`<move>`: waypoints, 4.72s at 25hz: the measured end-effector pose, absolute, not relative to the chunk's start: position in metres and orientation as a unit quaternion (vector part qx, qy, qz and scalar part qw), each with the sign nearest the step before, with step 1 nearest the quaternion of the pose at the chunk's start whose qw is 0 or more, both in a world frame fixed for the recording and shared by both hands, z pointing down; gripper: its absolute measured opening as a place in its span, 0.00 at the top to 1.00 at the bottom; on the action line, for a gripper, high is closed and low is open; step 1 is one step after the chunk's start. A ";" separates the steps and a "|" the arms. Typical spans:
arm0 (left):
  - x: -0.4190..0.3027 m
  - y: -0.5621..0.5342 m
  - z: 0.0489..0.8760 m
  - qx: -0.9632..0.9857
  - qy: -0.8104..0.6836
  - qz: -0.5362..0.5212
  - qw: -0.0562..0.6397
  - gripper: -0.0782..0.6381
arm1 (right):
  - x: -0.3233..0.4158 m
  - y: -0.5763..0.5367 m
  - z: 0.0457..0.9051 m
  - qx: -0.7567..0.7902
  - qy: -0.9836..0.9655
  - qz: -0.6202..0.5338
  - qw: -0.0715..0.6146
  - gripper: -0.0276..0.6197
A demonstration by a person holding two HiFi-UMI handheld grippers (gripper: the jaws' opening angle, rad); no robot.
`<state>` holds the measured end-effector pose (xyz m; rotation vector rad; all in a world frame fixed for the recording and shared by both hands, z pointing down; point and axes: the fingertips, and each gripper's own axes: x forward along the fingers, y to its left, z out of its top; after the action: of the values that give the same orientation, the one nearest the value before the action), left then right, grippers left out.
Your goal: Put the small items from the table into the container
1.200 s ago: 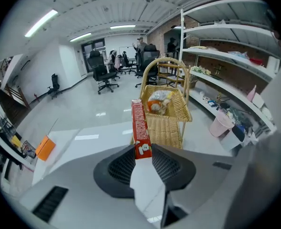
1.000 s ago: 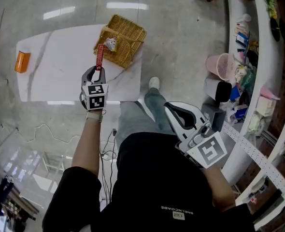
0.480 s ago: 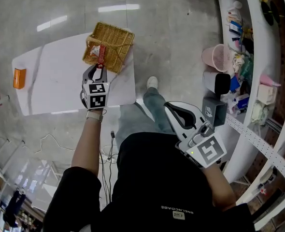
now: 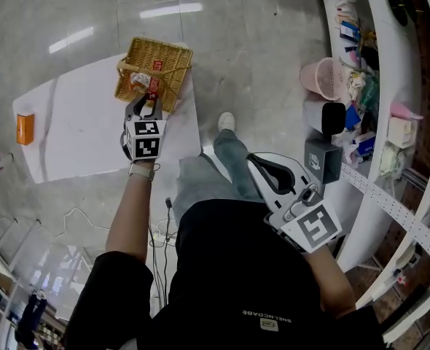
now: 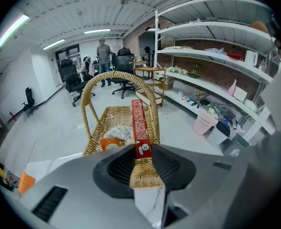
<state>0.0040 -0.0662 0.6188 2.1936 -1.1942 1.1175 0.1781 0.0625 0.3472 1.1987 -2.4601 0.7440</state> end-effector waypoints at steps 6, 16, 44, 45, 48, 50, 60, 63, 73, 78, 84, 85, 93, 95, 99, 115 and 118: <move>0.008 -0.070 0.621 0.791 -0.420 0.400 0.194 0.73 | 0.182 0.061 0.350 0.421 -0.857 0.256 0.151 0.96; 0.006 -0.068 0.621 0.788 -0.422 0.402 0.200 0.73 | 0.185 0.058 0.349 0.422 -0.854 0.263 0.151 0.96; -0.009 -0.042 0.552 0.785 -0.469 0.355 0.195 0.73 | 0.171 0.060 0.327 0.371 -0.892 0.226 0.128 0.96; -0.009 -0.040 0.545 0.785 -0.471 0.351 0.194 0.73 | 0.169 0.059 0.325 0.367 -0.894 0.225 0.125 0.96; -0.004 -0.032 0.522 0.789 -0.474 0.341 0.189 0.73 | 0.165 0.057 0.318 0.358 -0.900 0.220 0.116 0.96; 0.000 -0.025 0.503 0.793 -0.473 0.335 0.185 0.73 | 0.163 0.056 0.315 0.354 -0.904 0.213 0.110 0.96; 0.013 0.002 0.413 0.808 -0.484 0.299 0.155 0.73 | 0.120 0.035 0.280 0.306 -0.934 0.177 0.053 0.96; 0.014 0.007 0.390 0.809 -0.492 0.287 0.147 0.73 | 0.106 0.029 0.275 0.290 -0.940 0.173 0.042 0.96; -0.005 0.016 0.304 0.814 -0.529 0.207 0.119 0.73 | 0.045 0.019 0.249 0.215 -0.965 0.150 0.027 0.96; -0.024 0.021 0.265 0.814 -0.553 0.138 0.108 0.73 | 0.018 0.015 0.243 0.174 -0.974 0.145 0.030 0.96; -0.040 0.029 0.237 0.806 -0.578 0.081 0.094 0.78 | 0.000 0.009 0.233 0.140 -0.981 0.136 0.023 0.96; -0.044 0.031 0.233 0.805 -0.581 0.072 0.096 0.78 | -0.004 0.008 0.231 0.134 -0.982 0.135 0.021 0.96; -0.077 0.041 0.209 0.775 -0.622 -0.013 0.108 0.87 | -0.022 0.008 0.226 0.096 -0.988 0.120 0.027 0.96; -0.082 0.043 0.208 0.771 -0.628 -0.024 0.106 0.88 | -0.024 0.009 0.226 0.091 -0.989 0.117 0.029 0.96; -0.085 0.052 0.217 0.766 -0.633 -0.010 0.114 0.88 | -0.030 0.013 0.225 0.080 -0.990 0.113 0.034 0.96; -0.075 0.052 0.240 0.773 -0.620 0.004 0.135 0.88 | -0.022 0.026 0.236 0.096 -0.989 0.097 0.060 0.96; -0.074 0.053 0.241 0.774 -0.617 0.005 0.139 0.88 | -0.021 0.027 0.237 0.098 -0.988 0.099 0.062 0.96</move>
<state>-0.0743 0.0532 0.2415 2.2383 -1.7847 0.0141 -0.0211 0.0267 0.2370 0.2975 -2.9886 0.2993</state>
